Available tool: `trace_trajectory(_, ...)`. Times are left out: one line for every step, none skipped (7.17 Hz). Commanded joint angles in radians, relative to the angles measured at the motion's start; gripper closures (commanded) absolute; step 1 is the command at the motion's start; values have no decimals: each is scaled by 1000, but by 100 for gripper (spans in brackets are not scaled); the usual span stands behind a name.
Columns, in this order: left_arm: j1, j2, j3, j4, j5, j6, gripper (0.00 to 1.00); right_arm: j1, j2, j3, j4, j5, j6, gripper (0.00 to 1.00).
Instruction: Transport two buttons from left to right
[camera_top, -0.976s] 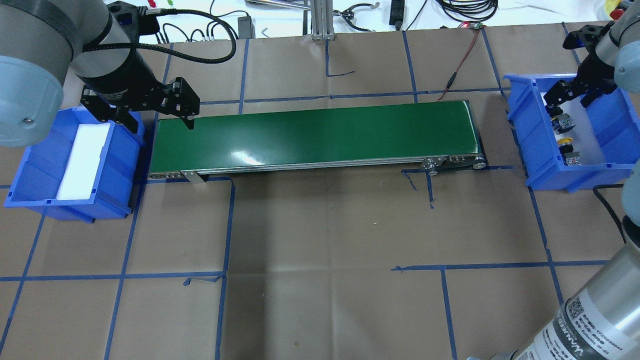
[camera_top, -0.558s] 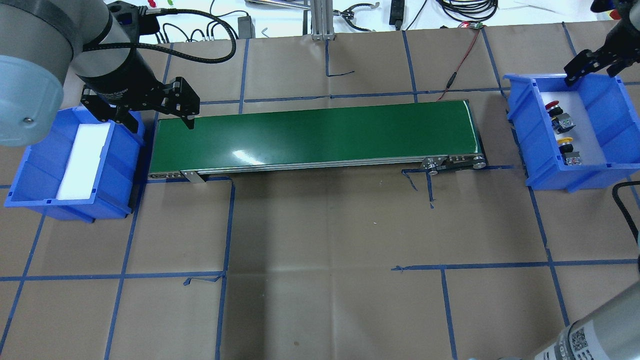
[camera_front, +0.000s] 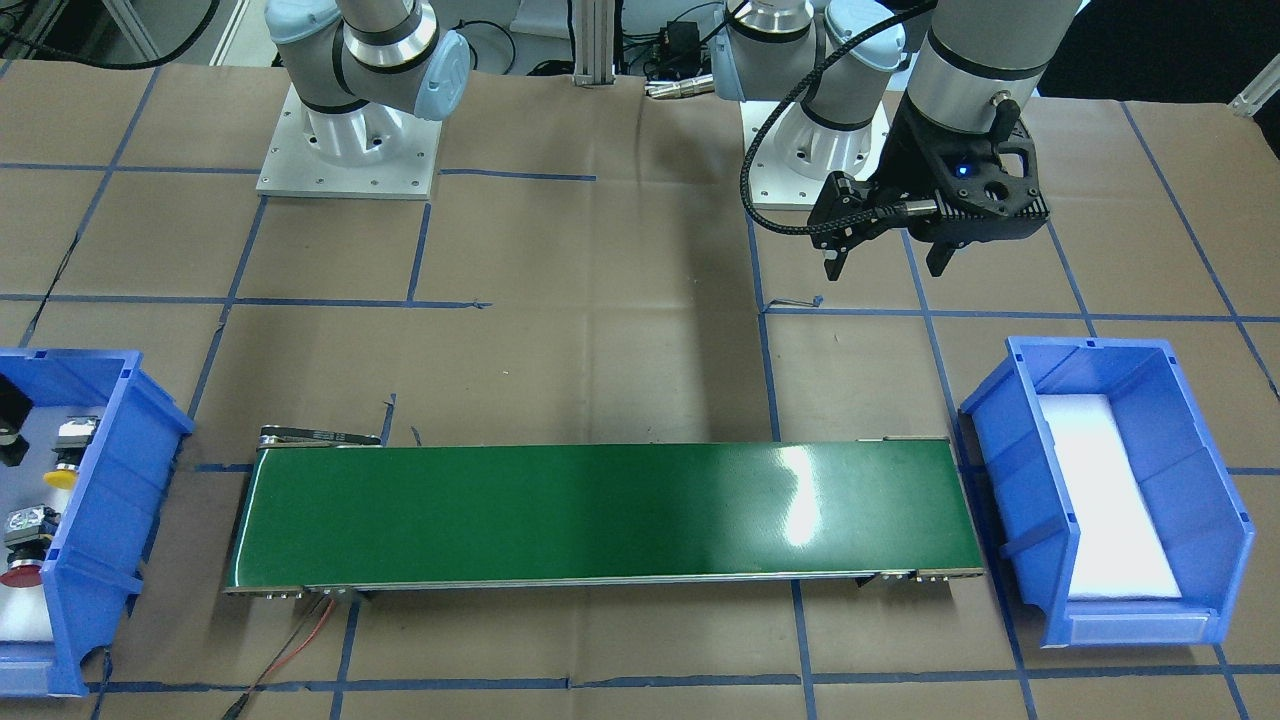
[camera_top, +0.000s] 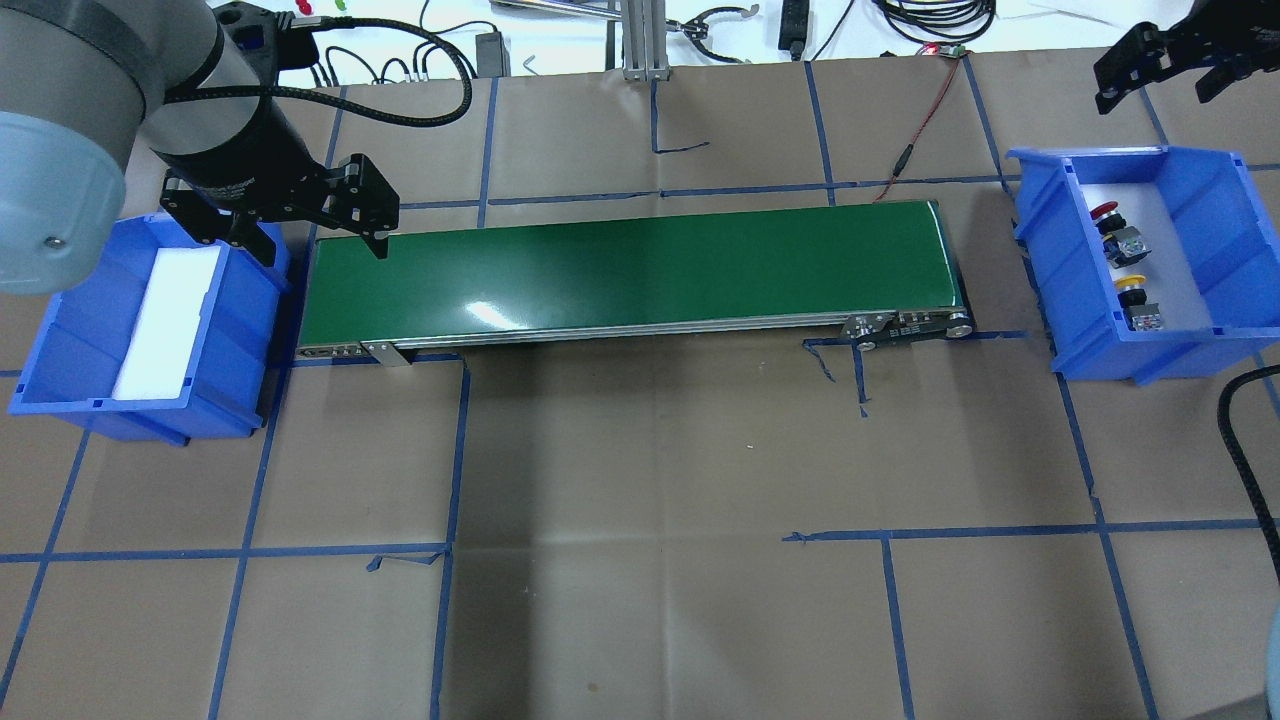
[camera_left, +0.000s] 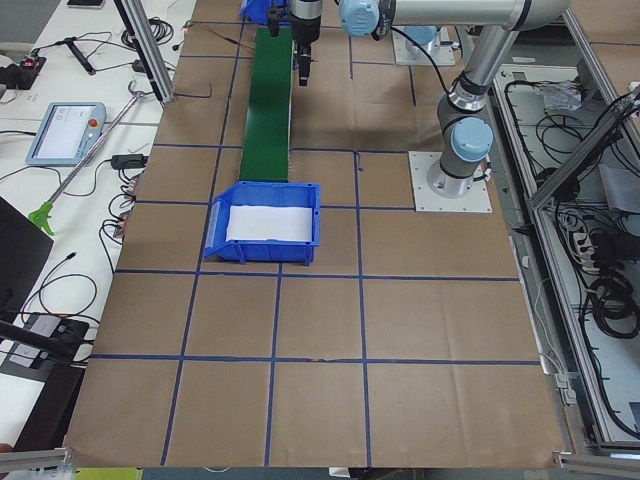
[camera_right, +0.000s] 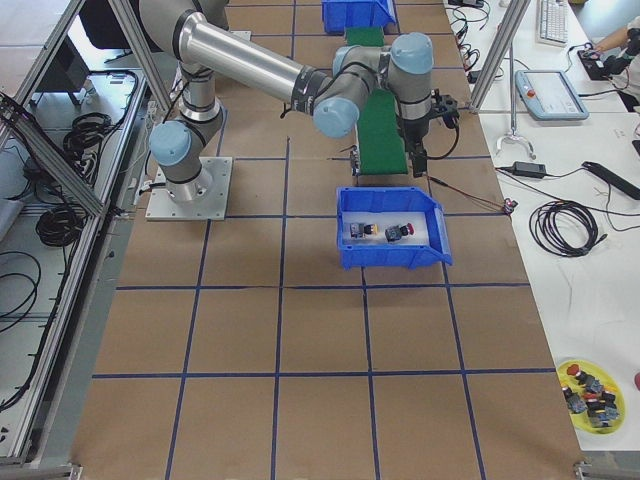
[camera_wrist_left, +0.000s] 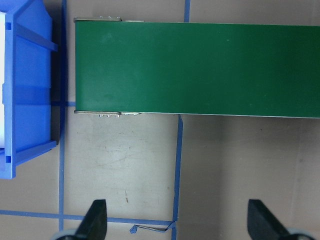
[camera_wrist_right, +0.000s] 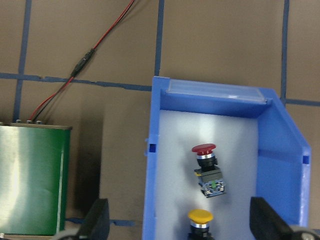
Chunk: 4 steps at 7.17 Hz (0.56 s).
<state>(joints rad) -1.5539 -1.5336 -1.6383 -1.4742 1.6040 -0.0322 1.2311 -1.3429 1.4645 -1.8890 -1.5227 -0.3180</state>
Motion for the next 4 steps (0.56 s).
trace_trajectory(0, 0, 0, 0, -1, 0, 0, 144, -77, 3, 160, 1, 326, 0)
trace_trajectory(0, 0, 0, 0, -1, 0, 0, 239, -103, 0, 160, -2, 342, 0)
trace_trajectory(0, 1, 0, 0, -1, 0, 0, 340, -120, 7, 147, -1, 347, 0)
trace_trajectory(0, 0, 0, 0, -1, 0, 0, 413, -124, 11, 143, -5, 426, 0)
